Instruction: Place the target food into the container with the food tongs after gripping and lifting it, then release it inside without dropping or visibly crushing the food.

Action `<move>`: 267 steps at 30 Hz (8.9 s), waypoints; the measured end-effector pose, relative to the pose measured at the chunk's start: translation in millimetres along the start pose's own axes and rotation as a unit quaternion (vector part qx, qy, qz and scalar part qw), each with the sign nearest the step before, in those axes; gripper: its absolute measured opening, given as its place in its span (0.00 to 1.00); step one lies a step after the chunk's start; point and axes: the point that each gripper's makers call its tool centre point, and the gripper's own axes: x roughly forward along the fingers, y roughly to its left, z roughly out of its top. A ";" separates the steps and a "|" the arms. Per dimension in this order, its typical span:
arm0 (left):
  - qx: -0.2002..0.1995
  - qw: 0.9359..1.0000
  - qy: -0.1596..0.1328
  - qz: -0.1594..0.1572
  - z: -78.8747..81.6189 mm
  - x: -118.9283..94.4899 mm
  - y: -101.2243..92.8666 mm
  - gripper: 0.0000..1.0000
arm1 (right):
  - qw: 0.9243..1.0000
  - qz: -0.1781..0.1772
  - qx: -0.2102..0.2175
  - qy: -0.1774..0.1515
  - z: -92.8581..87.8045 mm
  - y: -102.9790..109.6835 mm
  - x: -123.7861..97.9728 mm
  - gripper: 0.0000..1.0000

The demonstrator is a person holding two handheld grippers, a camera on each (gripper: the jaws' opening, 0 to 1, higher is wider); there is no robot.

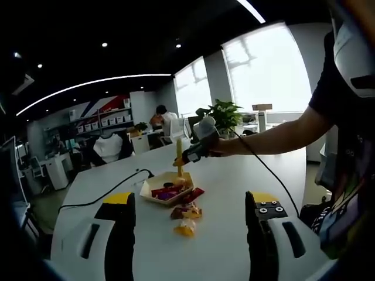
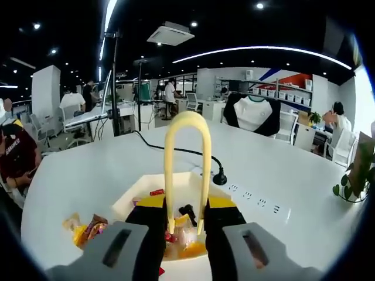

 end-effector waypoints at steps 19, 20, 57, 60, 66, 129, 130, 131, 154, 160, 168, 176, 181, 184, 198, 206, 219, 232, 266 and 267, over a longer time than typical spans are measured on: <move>0.002 1.000 0.000 -0.013 -1.0 2.3 -9.4 0.81 | 0.998 0.040 -0.017 -0.038 0.8 73.8 -33.9 0.21; 0.002 1.000 0.000 -0.013 -0.5 2.3 -8.8 0.81 | 0.999 0.035 -0.020 -0.036 0.5 77.7 -36.0 0.21; 0.000 1.000 -0.003 -0.010 -1.7 1.6 -6.6 0.81 | 0.952 0.278 -0.119 -0.037 -4.9 188.2 -20.9 0.23; -0.002 1.000 -0.003 -0.009 -1.3 0.7 -6.2 0.81 | 0.946 0.300 -0.123 -0.027 -13.0 194.5 -18.9 0.23; 0.002 1.000 0.000 -0.011 -0.1 -1.1 -3.0 0.81 | 0.939 0.316 -0.138 -0.020 -19.8 202.6 -18.0 0.24; -0.002 1.000 -0.004 0.011 -1.9 -9.6 8.7 0.81 | 0.951 0.281 -0.083 0.102 -60.0 212.3 -7.7 0.14; -0.002 1.000 -0.004 0.012 -1.9 -10.0 8.6 0.81 | 0.950 0.283 -0.085 0.105 -61.5 212.7 -9.1 0.14; -0.002 1.000 -0.004 0.012 -2.0 -10.3 8.7 0.81 | 0.947 0.292 -0.079 0.107 -61.4 214.6 -11.4 0.14; -0.001 1.000 -0.002 0.010 -2.0 -6.7 5.6 0.81 | 0.990 0.138 -0.028 -0.008 11.8 92.1 -27.7 0.16; -0.001 1.000 -0.001 0.009 -2.6 -4.6 5.5 0.81 | 0.995 0.096 -0.018 -0.023 25.7 43.5 -26.4 0.16; 0.000 1.000 0.000 0.008 -2.3 -2.3 6.0 0.81 | 0.998 0.063 -0.009 -0.020 30.7 3.6 -15.6 0.16; -0.002 1.000 0.004 0.009 -4.4 -1.7 7.3 0.81 | 1.000 0.019 0.007 -0.011 25.6 -26.4 2.1 0.16; -0.003 1.000 0.005 0.011 -5.4 -1.6 9.5 0.81 | 1.000 0.010 0.020 0.006 13.2 -40.0 15.6 0.16; -0.004 1.000 0.005 0.011 -5.8 -1.4 10.2 0.81 | 0.999 0.010 0.034 0.005 7.7 -43.0 20.6 0.16; -0.006 1.000 0.007 0.005 -7.3 1.4 7.3 0.81 | 0.999 0.002 0.024 0.036 -13.2 -37.3 19.0 0.19; -0.006 1.000 0.005 0.007 -5.5 -0.8 7.0 0.81 | 0.998 0.002 0.054 0.016 -12.6 -22.3 0.6 0.19; -0.004 1.000 0.006 -0.007 -6.1 3.9 -2.6 0.81 | 0.999 0.009 0.051 -0.004 -3.8 17.8 -34.4 0.20; -0.004 1.000 0.002 -0.016 -3.8 7.8 -8.3 0.80 | 0.999 0.017 0.029 -0.013 2.7 53.0 -52.0 0.21; -0.007 1.000 -0.006 -0.012 -4.8 3.1 -3.6 0.80 | 0.998 0.036 0.033 0.043 -45.5 132.8 -16.6 0.23; -0.007 1.000 -0.006 -0.012 -5.0 3.0 -3.4 0.80 | 0.998 0.035 0.033 0.043 -46.6 134.4 -15.8 0.23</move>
